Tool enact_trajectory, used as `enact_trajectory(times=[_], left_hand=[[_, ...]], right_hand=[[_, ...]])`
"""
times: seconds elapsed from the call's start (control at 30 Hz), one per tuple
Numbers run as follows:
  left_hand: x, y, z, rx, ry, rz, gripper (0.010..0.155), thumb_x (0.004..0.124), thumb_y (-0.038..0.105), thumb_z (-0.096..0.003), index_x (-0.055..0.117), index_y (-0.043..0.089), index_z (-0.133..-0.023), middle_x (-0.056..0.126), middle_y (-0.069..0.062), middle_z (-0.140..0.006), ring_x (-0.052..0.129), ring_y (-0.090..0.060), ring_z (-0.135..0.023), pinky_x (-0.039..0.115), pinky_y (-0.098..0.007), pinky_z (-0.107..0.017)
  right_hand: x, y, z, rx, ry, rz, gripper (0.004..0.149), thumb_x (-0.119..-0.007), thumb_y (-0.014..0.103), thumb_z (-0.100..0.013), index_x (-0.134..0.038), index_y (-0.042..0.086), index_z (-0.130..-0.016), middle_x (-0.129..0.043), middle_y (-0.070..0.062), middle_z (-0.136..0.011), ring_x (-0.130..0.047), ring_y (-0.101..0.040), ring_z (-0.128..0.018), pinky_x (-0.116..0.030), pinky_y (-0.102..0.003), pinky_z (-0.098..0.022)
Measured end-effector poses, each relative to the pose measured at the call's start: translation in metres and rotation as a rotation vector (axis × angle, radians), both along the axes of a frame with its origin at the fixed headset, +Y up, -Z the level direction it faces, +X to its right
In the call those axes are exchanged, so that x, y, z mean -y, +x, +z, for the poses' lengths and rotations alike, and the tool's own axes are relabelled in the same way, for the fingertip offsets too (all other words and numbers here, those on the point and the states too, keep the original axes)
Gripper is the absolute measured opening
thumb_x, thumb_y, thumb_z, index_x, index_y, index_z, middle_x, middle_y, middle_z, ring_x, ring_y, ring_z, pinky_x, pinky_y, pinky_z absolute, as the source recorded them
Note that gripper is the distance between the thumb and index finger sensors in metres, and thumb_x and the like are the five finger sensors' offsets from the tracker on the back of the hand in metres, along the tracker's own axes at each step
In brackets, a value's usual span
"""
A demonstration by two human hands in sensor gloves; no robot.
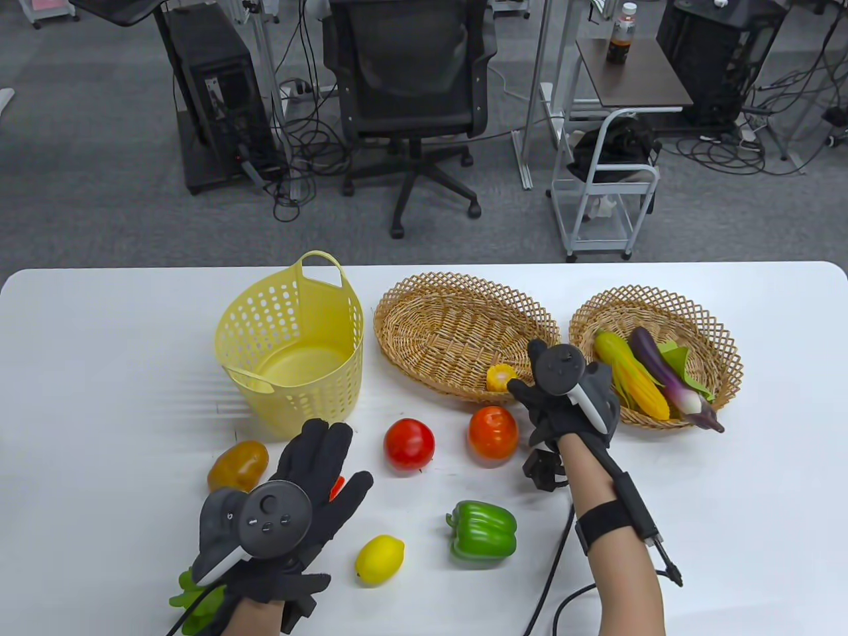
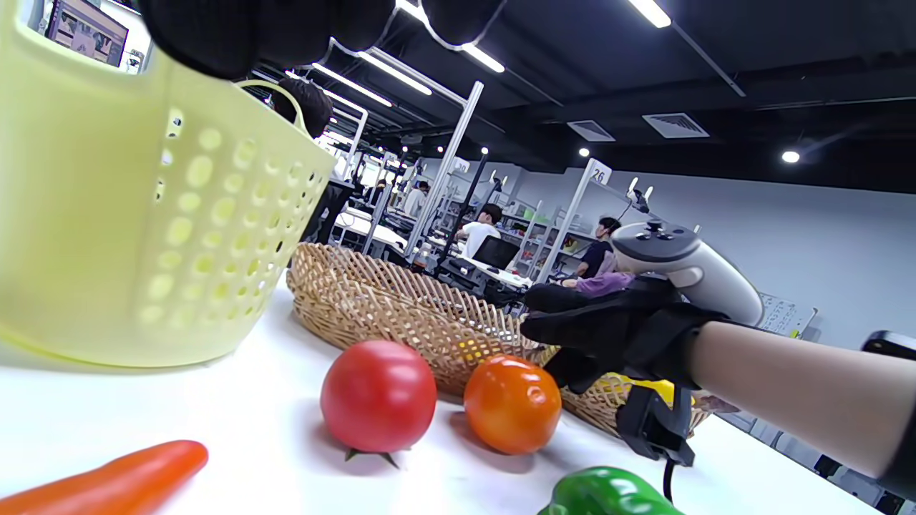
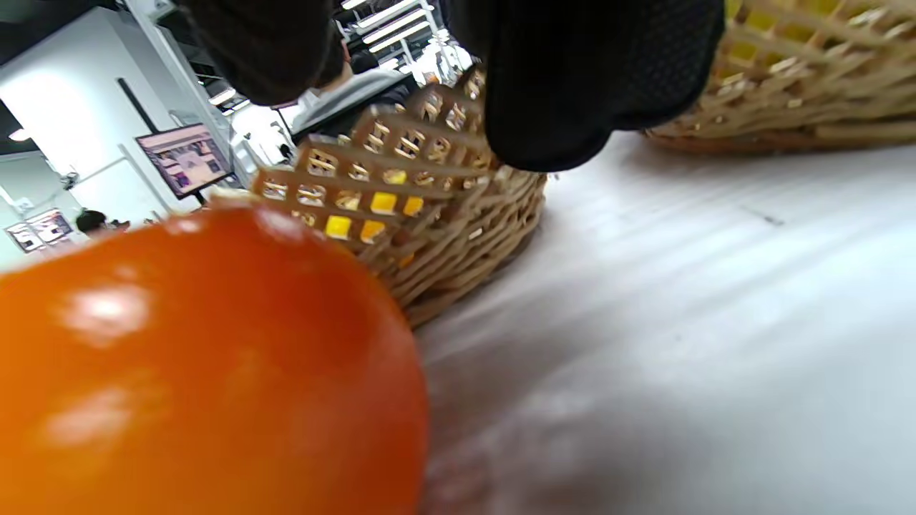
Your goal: Place 10 objects into 3 containers
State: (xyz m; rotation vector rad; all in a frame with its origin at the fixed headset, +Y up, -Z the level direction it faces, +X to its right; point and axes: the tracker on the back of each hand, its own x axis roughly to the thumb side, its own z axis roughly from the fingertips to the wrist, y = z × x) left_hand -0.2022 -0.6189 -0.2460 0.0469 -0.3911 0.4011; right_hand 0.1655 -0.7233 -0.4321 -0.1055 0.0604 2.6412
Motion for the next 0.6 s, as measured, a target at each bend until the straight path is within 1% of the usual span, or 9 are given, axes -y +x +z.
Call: enact_trajectory(times=[0.1,0.17,0.27,0.3,0.33,0.4,0.43,0.5,0.6], left_hand=[[-0.003,0.0,0.003,0.005,0.013,0.002,0.076,0.039,0.066,-0.0665,0.039,0.016,-0.123,0.039,-0.027,-0.125,0.051,-0.056,-0.111,0.061,-0.064,-0.072],[-0.005,0.0,0.006,0.007,0.023,0.002,0.076,0.039,0.067,-0.0664,0.039,0.016,-0.124,0.039,-0.027,-0.125,0.051,-0.056,-0.111,0.061,-0.064,-0.072],[-0.006,0.0,0.008,0.009,0.029,0.008,0.076,0.039,0.067,-0.0665,0.039,0.016,-0.124,0.039,-0.028,-0.125,0.051,-0.056,-0.111,0.061,-0.064,-0.072],[-0.007,0.0,0.008,0.01,0.031,0.009,0.076,0.039,0.067,-0.0665,0.039,0.016,-0.124,0.039,-0.027,-0.125,0.051,-0.056,-0.111,0.061,-0.064,-0.072],[-0.007,0.0,0.008,0.011,0.031,0.009,0.076,0.039,0.067,-0.0665,0.039,0.016,-0.124,0.039,-0.027,-0.125,0.051,-0.056,-0.111,0.061,-0.064,-0.072],[-0.008,-0.001,0.01,0.014,0.034,0.014,0.076,0.039,0.067,-0.0665,0.039,0.016,-0.124,0.039,-0.028,-0.125,0.051,-0.056,-0.111,0.061,-0.064,-0.072],[-0.008,-0.001,0.011,0.016,0.037,0.015,0.076,0.039,0.067,-0.0665,0.039,0.016,-0.124,0.039,-0.027,-0.125,0.051,-0.056,-0.111,0.061,-0.064,-0.072],[-0.009,-0.001,0.012,0.019,0.044,0.019,0.076,0.039,0.067,-0.0666,0.039,0.016,-0.124,0.039,-0.028,-0.125,0.051,-0.056,-0.111,0.061,-0.064,-0.072],[-0.01,-0.001,0.014,0.023,0.047,0.025,0.076,0.039,0.067,-0.0664,0.039,0.016,-0.124,0.039,-0.027,-0.125,0.052,-0.056,-0.111,0.061,-0.064,-0.072]], right_hand=[[-0.009,0.003,0.017,-0.053,-0.037,0.035,0.088,-0.07,0.048,-0.056,-0.012,0.01,-0.11,-0.028,-0.026,-0.116,-0.073,-0.047,-0.087,-0.07,-0.054,-0.06],[-0.016,0.004,0.031,-0.104,-0.064,0.039,0.089,-0.07,0.049,-0.056,-0.011,0.009,-0.11,-0.026,-0.027,-0.116,-0.069,-0.049,-0.09,-0.068,-0.056,-0.061],[-0.027,0.002,0.057,-0.185,-0.063,-0.004,0.09,-0.07,0.051,-0.056,-0.013,0.007,-0.111,-0.026,-0.029,-0.115,-0.066,-0.051,-0.092,-0.067,-0.057,-0.062],[-0.028,-0.002,0.072,-0.235,-0.067,-0.059,0.09,-0.069,0.051,-0.056,-0.014,0.007,-0.111,-0.026,-0.029,-0.115,-0.064,-0.051,-0.093,-0.066,-0.057,-0.063],[-0.028,-0.005,0.077,-0.251,-0.067,-0.079,0.09,-0.07,0.052,-0.056,-0.015,0.007,-0.112,-0.026,-0.029,-0.115,-0.064,-0.051,-0.093,-0.066,-0.058,-0.063],[-0.027,-0.018,0.103,-0.354,-0.064,-0.144,0.09,-0.071,0.052,-0.055,-0.017,0.008,-0.112,-0.027,-0.029,-0.116,-0.063,-0.052,-0.094,-0.065,-0.059,-0.063],[-0.025,-0.024,0.111,-0.391,-0.067,-0.148,0.09,-0.071,0.053,-0.055,-0.018,0.008,-0.112,-0.028,-0.029,-0.116,-0.063,-0.052,-0.094,-0.065,-0.059,-0.063],[-0.023,-0.034,0.127,-0.462,-0.089,-0.131,0.09,-0.071,0.054,-0.055,-0.018,0.009,-0.113,-0.028,-0.029,-0.116,-0.061,-0.052,-0.095,-0.065,-0.059,-0.063],[-0.015,-0.049,0.14,-0.545,-0.139,-0.081,0.09,-0.072,0.055,-0.054,-0.021,0.012,-0.114,-0.028,-0.027,-0.117,-0.058,-0.054,-0.097,-0.063,-0.061,-0.065]])
